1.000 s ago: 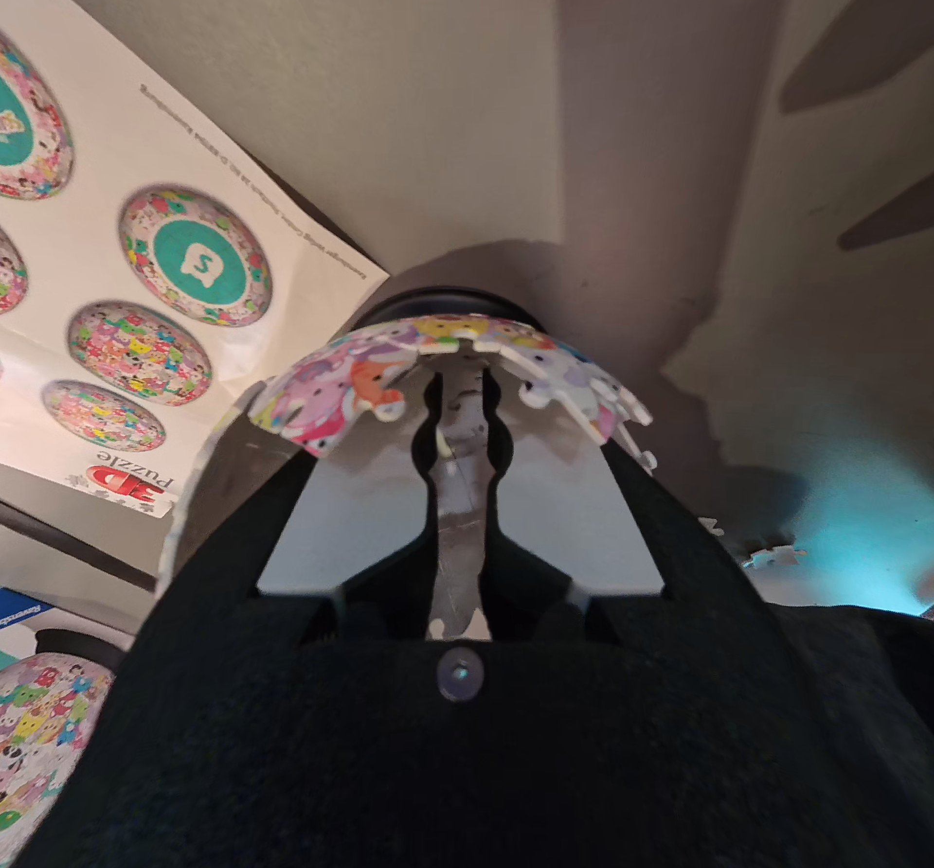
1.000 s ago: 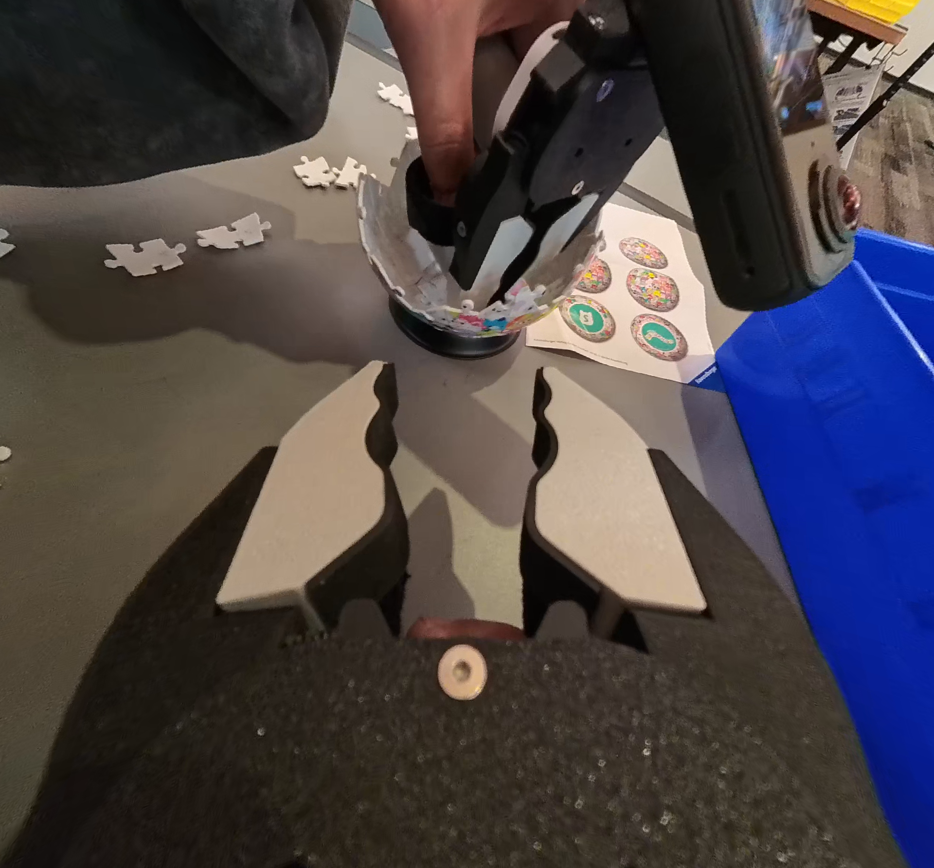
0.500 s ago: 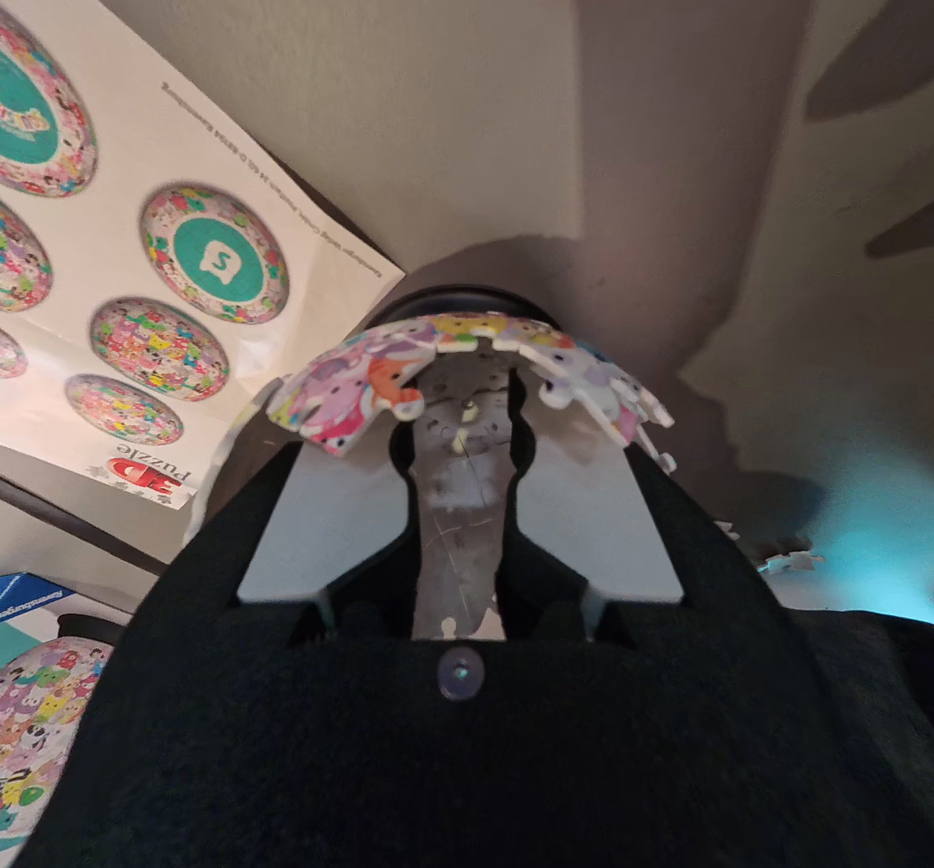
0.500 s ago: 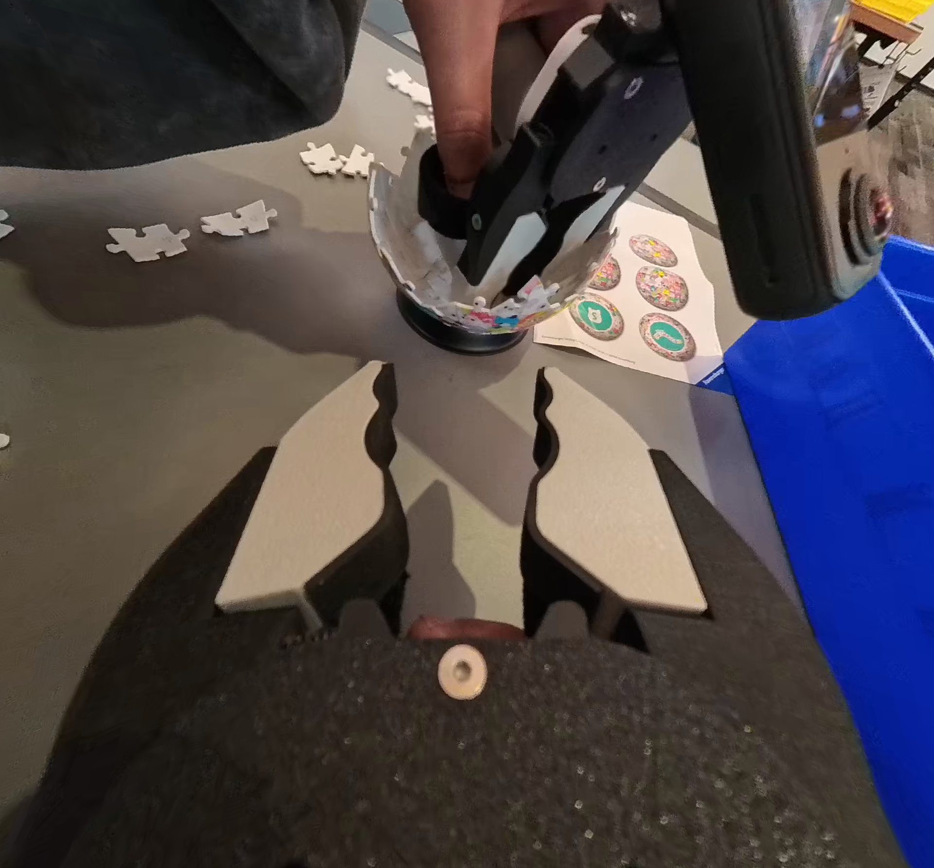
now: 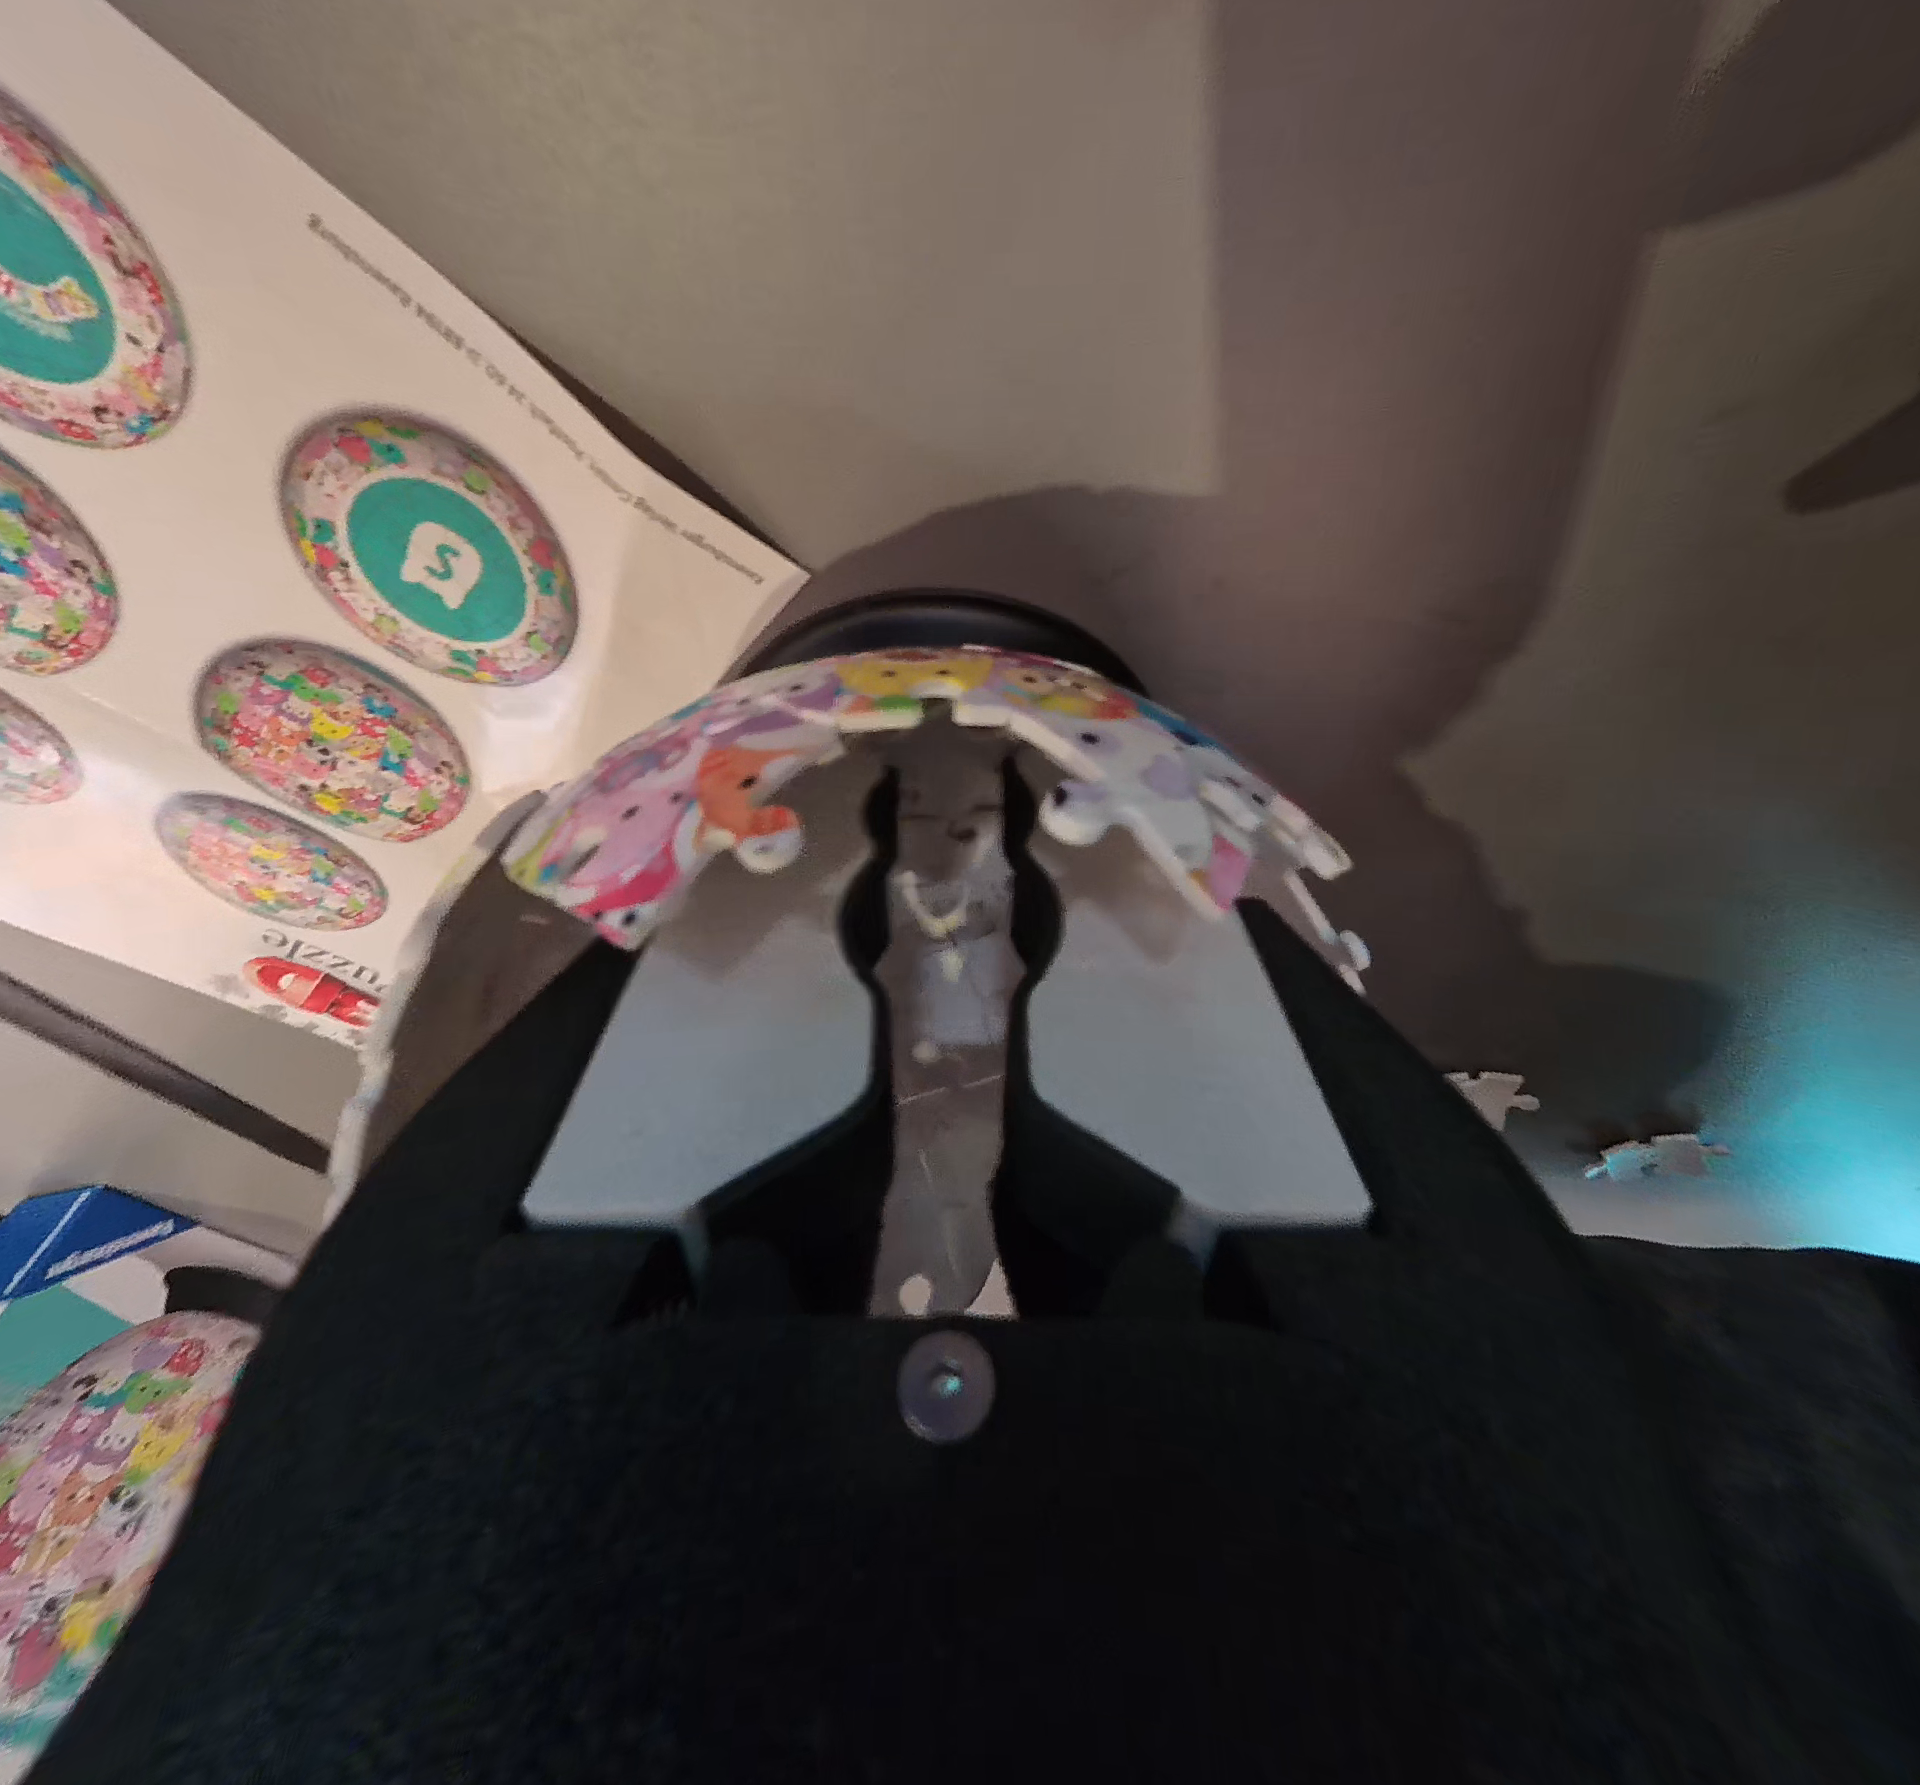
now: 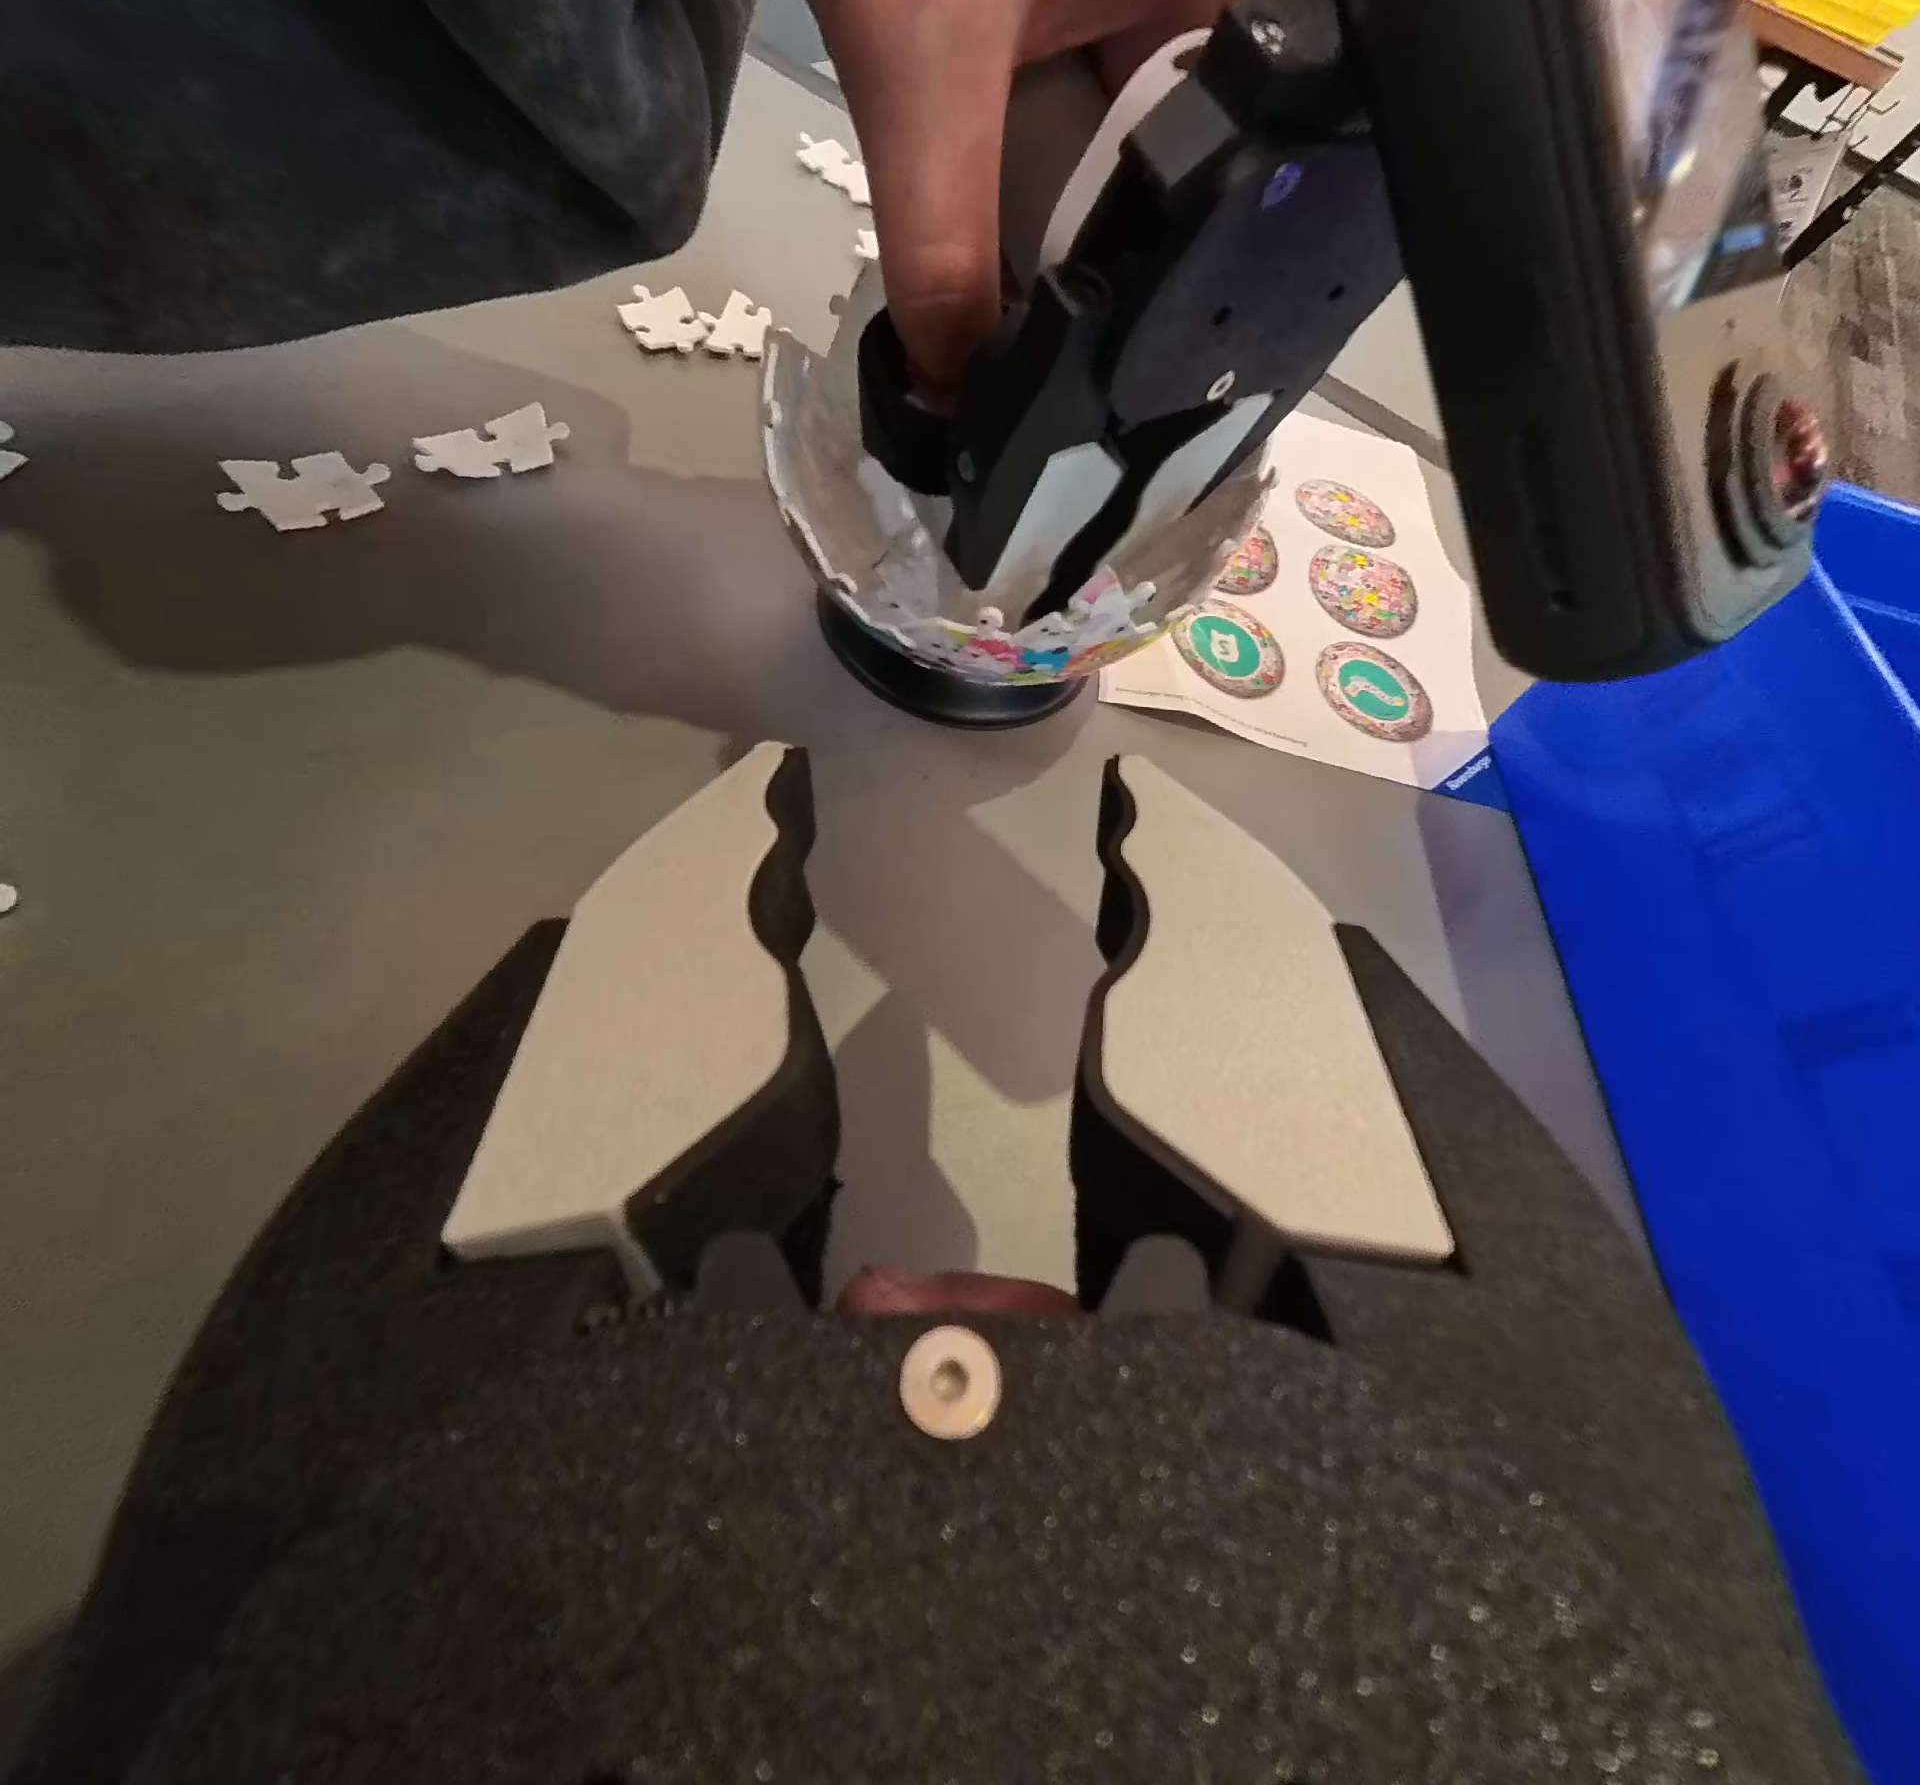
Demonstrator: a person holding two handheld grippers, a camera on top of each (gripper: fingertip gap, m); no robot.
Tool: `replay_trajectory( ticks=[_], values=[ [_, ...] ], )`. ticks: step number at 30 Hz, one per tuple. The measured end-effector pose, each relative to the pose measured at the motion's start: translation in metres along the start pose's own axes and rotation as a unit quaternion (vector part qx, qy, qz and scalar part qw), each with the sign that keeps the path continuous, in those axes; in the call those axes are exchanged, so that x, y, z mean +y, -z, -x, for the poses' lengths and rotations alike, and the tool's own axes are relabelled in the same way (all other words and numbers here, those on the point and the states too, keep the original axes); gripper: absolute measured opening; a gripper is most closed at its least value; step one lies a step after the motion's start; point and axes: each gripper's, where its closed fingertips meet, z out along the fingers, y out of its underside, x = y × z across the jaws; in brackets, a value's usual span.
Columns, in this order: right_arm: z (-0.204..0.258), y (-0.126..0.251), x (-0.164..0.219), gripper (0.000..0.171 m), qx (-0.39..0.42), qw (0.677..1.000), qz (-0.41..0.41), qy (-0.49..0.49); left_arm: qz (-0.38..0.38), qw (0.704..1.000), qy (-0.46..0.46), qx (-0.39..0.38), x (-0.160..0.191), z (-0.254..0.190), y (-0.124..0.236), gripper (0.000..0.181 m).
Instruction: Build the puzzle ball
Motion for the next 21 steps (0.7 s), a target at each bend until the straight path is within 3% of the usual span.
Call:
replay_trajectory(
  ticks=[1, 4, 11, 21],
  values=[
    [0.000, 0.000, 0.000, 0.052, 0.000, 1.000, 0.000, 0.000, -0.007, 1.000, -0.001, 0.009, -0.001, -0.003, 0.000, 0.002],
    [0.000, 0.000, 0.000, 0.052, 0.000, 1.000, 0.000, 0.000, -0.006, 1.000, 0.005, 0.002, 0.001, -0.003, 0.000, 0.000],
    [0.001, 0.000, 0.000, 0.052, -0.001, 1.000, 0.002, 0.002, -0.017, 0.999, 0.024, -0.018, 0.002, 0.004, 0.007, 0.032],
    [0.002, -0.001, 0.001, 0.052, -0.002, 1.000, 0.004, 0.004, 0.000, 0.999, 0.026, -0.040, 0.002, 0.011, 0.001, 0.034]
  ],
)
